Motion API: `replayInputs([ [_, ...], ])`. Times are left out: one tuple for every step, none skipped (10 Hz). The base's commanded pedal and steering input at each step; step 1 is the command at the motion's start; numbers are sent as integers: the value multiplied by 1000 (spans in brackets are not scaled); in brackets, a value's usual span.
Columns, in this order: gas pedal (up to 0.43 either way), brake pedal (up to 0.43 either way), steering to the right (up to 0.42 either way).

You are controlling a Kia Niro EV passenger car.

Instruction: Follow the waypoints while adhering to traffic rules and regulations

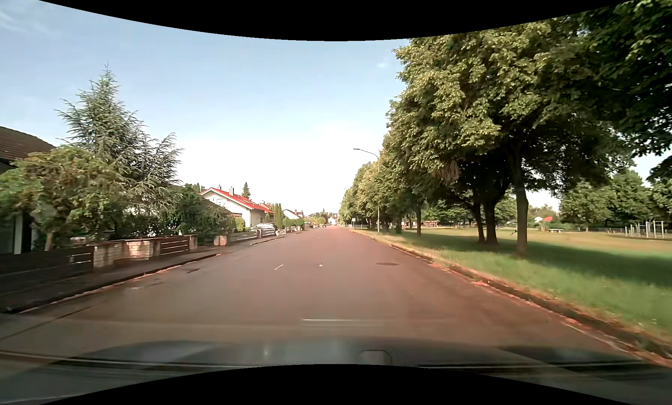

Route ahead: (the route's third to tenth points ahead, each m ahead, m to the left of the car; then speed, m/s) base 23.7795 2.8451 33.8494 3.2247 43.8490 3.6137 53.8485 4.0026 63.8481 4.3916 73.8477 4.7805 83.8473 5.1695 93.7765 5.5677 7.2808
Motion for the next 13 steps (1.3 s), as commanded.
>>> replayInputs([
  [138,0,-6],
  [138,0,-7],
  [138,0,-8],
  [138,0,-10],
  [138,0,-12],
  [138,0,-14],
  [138,0,-15],
  [138,0,-15],
  [138,0,-11],
  [138,0,-8],
  [138,0,-6],
  [138,0,-7],
  [138,0,-6],
])
